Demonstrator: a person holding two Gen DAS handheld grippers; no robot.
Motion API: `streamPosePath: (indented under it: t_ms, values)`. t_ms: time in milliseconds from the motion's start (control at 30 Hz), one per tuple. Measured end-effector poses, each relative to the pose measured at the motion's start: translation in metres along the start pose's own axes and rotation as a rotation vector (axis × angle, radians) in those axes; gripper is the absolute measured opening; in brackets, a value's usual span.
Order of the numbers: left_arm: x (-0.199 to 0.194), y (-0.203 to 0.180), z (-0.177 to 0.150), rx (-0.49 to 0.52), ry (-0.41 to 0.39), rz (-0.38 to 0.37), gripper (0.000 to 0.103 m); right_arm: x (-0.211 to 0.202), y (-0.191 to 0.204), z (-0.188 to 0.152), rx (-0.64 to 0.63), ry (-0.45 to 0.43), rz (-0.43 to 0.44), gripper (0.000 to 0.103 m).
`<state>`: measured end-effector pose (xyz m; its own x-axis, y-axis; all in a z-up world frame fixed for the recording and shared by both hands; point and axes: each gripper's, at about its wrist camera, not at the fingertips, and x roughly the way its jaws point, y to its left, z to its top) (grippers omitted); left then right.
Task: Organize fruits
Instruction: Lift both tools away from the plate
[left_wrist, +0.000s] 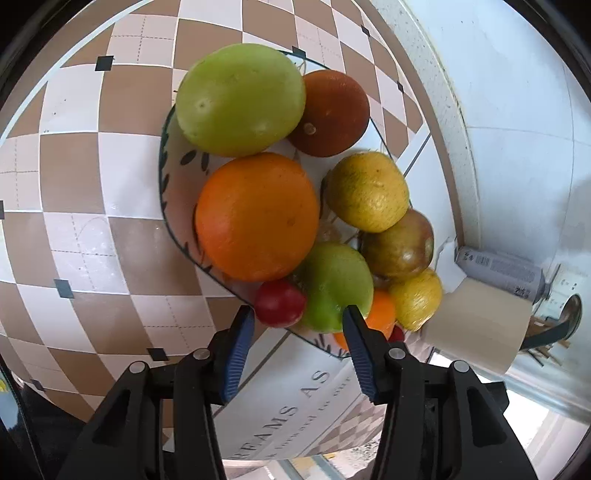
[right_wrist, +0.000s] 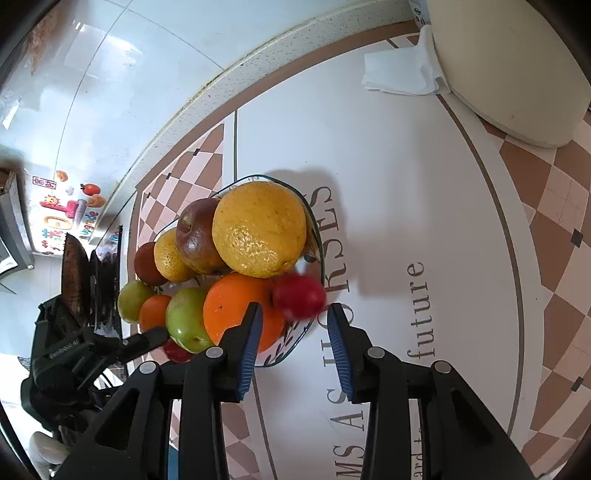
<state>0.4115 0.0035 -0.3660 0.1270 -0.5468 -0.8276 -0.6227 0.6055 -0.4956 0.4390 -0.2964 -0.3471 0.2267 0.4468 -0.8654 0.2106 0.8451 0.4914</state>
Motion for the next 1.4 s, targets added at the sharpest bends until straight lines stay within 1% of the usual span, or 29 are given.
streamPosePath:
  t_ms: [167, 233, 300, 333, 367, 400, 433, 467, 500, 533, 567, 600, 633, 667, 700, 733, 767, 833, 900, 1033, 1233, 1400]
  values:
    - [0.000, 0.002, -0.003, 0.011, -0.001, 0.011, 0.047, 0.001, -0.002, -0.003, -0.016, 0.012, 0.001, 0.043]
    - [-0.002, -0.001, -0.006, 0.036, -0.002, 0.025, 0.047, -0.002, -0.003, -0.004, -0.022, 0.009, -0.006, 0.043]
    - [-0.009, -0.008, -0.013, 0.096, -0.024, 0.064, 0.047, -0.007, -0.002, -0.006, -0.046, -0.001, -0.039, 0.044]
    - [-0.012, -0.013, -0.017, 0.138, -0.039, 0.090, 0.047, -0.010, 0.000, -0.008, -0.061, -0.008, -0.062, 0.052]
    - [-0.016, -0.020, -0.022, 0.194, -0.060, 0.132, 0.047, -0.015, 0.005, -0.011, -0.084, -0.014, -0.102, 0.059]
    - [-0.019, -0.027, -0.027, 0.249, -0.079, 0.177, 0.047, -0.018, 0.006, -0.014, -0.098, -0.016, -0.128, 0.075]
    - [-0.022, -0.035, -0.034, 0.325, -0.102, 0.241, 0.047, -0.022, 0.011, -0.018, -0.118, -0.021, -0.164, 0.082]
    - [-0.023, -0.042, -0.040, 0.398, -0.113, 0.296, 0.047, -0.026, 0.016, -0.022, -0.138, -0.027, -0.190, 0.083]
    - [-0.022, -0.045, -0.044, 0.442, -0.120, 0.331, 0.047, -0.029, 0.019, -0.025, -0.154, -0.031, -0.207, 0.083]
    - [-0.022, -0.051, -0.050, 0.508, -0.137, 0.389, 0.047, -0.033, 0.025, -0.028, -0.178, -0.034, -0.230, 0.084]
    - [-0.022, -0.053, -0.055, 0.548, -0.152, 0.424, 0.047, -0.037, 0.031, -0.033, -0.200, -0.038, -0.253, 0.086]
    - [-0.024, -0.056, -0.061, 0.599, -0.179, 0.471, 0.048, -0.041, 0.036, -0.037, -0.220, -0.044, -0.276, 0.094]
    - [-0.025, -0.058, -0.064, 0.624, -0.191, 0.495, 0.058, -0.045, 0.041, -0.041, -0.234, -0.047, -0.294, 0.096]
    - [-0.028, -0.060, -0.068, 0.651, -0.205, 0.515, 0.071, -0.050, 0.045, -0.046, -0.244, -0.056, -0.311, 0.096]
    - [-0.030, -0.061, -0.070, 0.668, -0.220, 0.528, 0.079, -0.055, 0.049, -0.050, -0.254, -0.070, -0.319, 0.096]
    - [-0.034, -0.062, -0.074, 0.691, -0.236, 0.542, 0.090, -0.061, 0.052, -0.055, -0.264, -0.088, -0.327, 0.096]
    - [-0.039, -0.063, -0.078, 0.710, -0.254, 0.553, 0.093, -0.067, 0.055, -0.060, -0.268, -0.105, -0.336, 0.096]
    - [-0.048, -0.065, -0.082, 0.729, -0.280, 0.555, 0.094, -0.078, 0.060, -0.067, -0.273, -0.132, -0.346, 0.096]
    - [-0.059, -0.064, -0.089, 0.751, -0.299, 0.545, 0.098, -0.091, 0.066, -0.074, -0.272, -0.160, -0.353, 0.096]
    - [-0.080, -0.062, -0.107, 0.801, -0.341, 0.524, 0.099, -0.116, 0.081, -0.091, -0.253, -0.219, -0.343, 0.097]
    - [-0.131, -0.053, -0.146, 0.863, -0.435, 0.478, 0.099, -0.160, 0.110, -0.138, -0.242, -0.319, -0.335, 0.097]
    - [-0.179, -0.042, -0.177, 0.897, -0.521, 0.455, 0.099, -0.195, 0.134, -0.182, -0.251, -0.375, -0.347, 0.097]
